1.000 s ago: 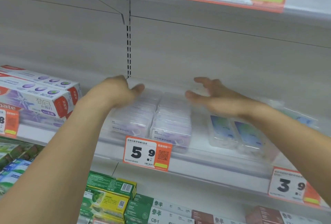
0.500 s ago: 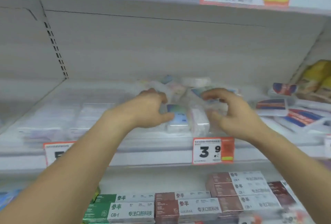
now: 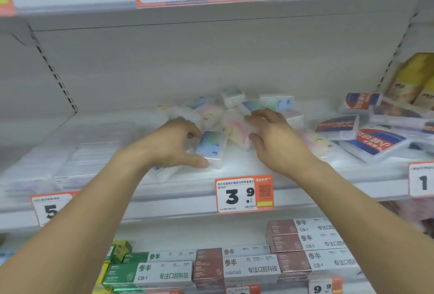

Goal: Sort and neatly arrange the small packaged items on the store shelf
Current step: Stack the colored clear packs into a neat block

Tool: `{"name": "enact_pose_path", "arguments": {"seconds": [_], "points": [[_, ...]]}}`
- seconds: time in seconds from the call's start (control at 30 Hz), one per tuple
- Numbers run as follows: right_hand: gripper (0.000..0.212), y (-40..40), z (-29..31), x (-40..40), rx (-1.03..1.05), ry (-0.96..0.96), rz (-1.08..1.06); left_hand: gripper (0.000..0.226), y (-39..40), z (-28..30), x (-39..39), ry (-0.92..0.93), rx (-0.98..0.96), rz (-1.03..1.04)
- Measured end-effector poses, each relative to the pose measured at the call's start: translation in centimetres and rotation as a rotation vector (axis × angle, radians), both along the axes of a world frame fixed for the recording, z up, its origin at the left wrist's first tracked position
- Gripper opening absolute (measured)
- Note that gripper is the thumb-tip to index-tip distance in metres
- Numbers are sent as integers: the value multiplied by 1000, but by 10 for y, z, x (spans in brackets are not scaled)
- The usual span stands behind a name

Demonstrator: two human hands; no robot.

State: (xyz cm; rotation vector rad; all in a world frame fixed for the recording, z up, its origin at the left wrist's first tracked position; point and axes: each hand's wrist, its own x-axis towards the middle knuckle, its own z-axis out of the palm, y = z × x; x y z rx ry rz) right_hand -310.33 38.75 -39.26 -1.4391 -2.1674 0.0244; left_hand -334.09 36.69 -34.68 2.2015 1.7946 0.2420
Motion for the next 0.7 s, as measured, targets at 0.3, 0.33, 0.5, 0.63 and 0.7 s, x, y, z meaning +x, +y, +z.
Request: {"name": "enact_pose_path", "arguments": {"seconds": [0.3, 0.33, 0.5, 0.63, 0.7], "points": [[57, -4, -1, 31, 91, 34, -104, 62, -8, 6, -2, 200, -74, 155], [65, -4, -3, 31, 62, -31, -100, 54, -9, 9, -5, 168, -11, 170], [62, -1, -4, 26, 93, -39, -114, 34, -19, 9, 2, -394, 524, 398], [39, -3, 1, 16, 102, 85, -108, 38, -31, -4, 12, -609, 554, 377], [38, -9, 7, 10, 46, 172, -96, 45, -34, -6, 9, -598, 551, 370]]}}
